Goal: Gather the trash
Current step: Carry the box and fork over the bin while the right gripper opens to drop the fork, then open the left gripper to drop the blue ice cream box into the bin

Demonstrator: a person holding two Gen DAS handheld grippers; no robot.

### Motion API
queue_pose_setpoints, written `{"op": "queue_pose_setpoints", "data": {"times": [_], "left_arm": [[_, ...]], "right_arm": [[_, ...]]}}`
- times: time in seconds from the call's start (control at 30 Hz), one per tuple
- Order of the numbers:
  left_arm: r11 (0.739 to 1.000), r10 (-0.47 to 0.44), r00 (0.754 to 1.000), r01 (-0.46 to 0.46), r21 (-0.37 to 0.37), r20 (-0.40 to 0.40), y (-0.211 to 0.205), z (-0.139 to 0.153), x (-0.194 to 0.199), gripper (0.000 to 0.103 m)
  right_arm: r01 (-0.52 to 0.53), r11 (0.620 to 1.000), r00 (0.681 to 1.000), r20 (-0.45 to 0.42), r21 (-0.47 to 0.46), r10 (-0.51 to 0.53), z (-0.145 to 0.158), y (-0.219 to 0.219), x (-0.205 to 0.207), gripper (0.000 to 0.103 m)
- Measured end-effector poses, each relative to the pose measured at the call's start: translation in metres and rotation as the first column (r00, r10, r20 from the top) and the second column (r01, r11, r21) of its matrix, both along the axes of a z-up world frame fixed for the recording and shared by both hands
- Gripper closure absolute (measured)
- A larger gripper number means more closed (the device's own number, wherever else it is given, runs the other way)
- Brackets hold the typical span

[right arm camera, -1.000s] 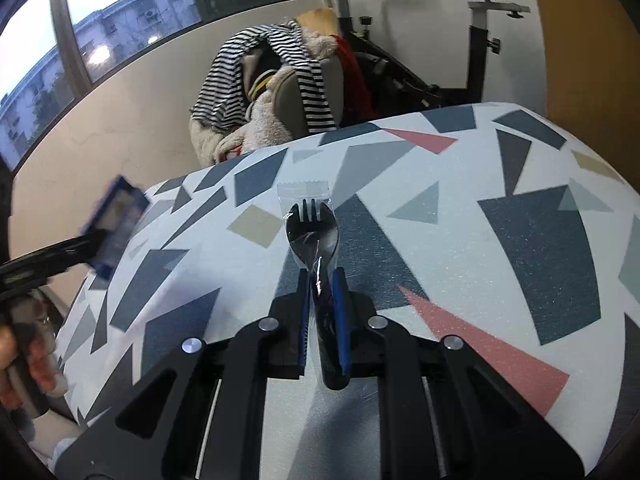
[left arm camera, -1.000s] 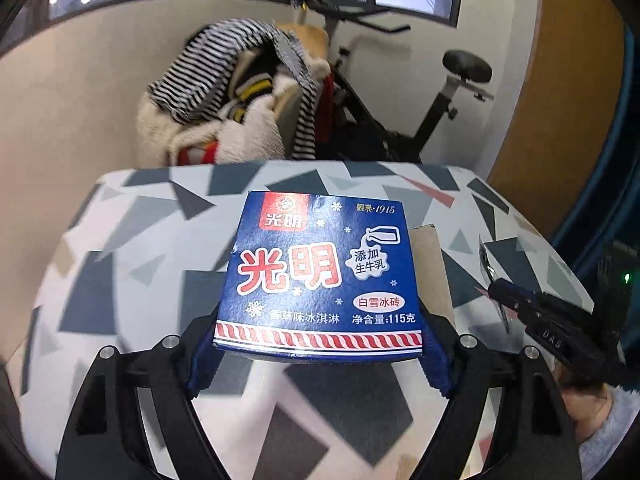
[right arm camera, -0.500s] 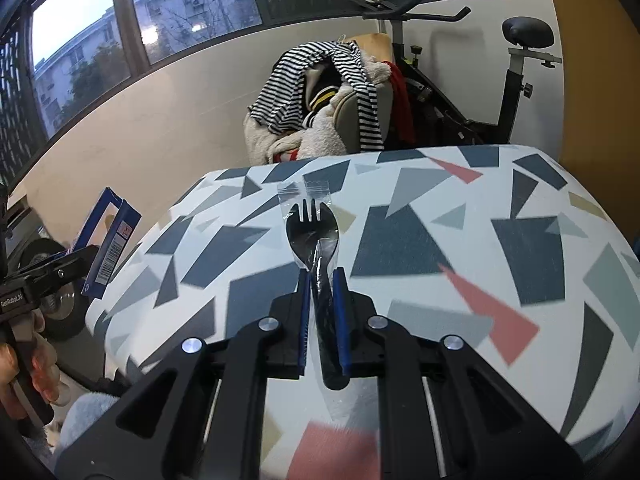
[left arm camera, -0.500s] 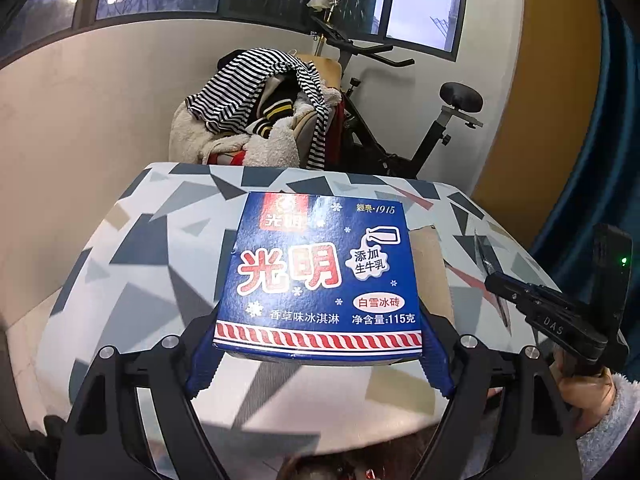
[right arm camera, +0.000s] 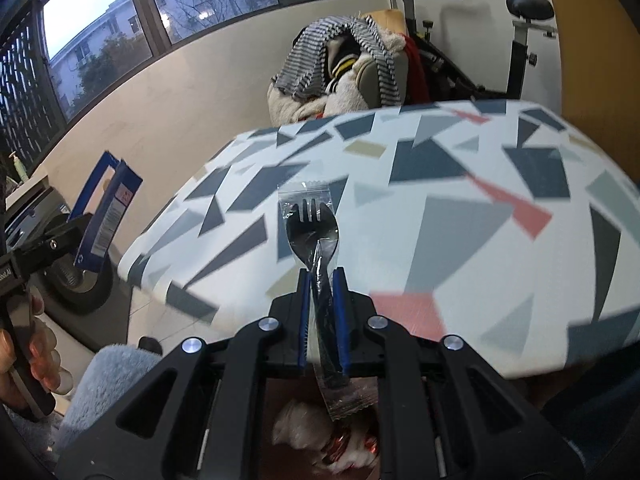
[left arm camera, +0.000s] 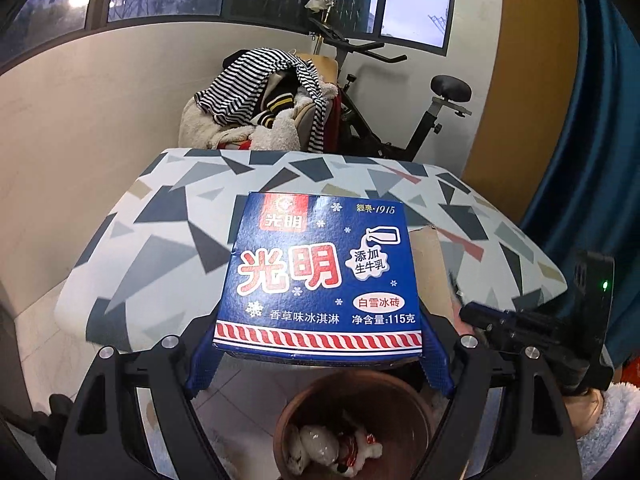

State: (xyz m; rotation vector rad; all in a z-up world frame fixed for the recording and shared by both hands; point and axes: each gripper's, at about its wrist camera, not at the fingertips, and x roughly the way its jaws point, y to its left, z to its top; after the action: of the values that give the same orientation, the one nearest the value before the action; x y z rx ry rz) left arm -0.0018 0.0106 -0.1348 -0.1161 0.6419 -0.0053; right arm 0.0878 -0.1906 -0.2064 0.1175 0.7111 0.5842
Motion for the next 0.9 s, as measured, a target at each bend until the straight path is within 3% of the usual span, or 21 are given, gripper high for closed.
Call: {"op": "queue_pose_setpoints", "data": {"times": [0.43,0.57,0.67,0.9], "left_arm": [[1.000,-0.001,0.999,0.000,-0.024,-0.033,-0.003,-0.021,-0.011,0.023],[1.000,-0.005,0.999,0.005,-0.008,-0.039,-0.006,-0.025,-0.012,0.023],[1.000,0.000,0.999,0.000,-0.008,-0.041,-0.004,-0.029,-0.012,0.023],[0.999,-0.029,0.999,0.030,0.021,-0.027,-0.014,-0.050,-0.018,0.023]], "right_arm": [[-0.148,0.988,0.986,-0.085,-0.051,0.143,-0.044,0.011,-0.028,0.087],[-0.146,0.988,0.984,-0.110,-0.060,0.139,-0.050,0.013,-0.028,0.074],[-0.124,0.991,0.988,-0.098,-0.059,0.118,-0.050,0.014,-0.028,0.073],[0.013,0.995,1.000,0.015,-0.096,-0.011,-0.041,-0.001,-0.041,0.028]]}}
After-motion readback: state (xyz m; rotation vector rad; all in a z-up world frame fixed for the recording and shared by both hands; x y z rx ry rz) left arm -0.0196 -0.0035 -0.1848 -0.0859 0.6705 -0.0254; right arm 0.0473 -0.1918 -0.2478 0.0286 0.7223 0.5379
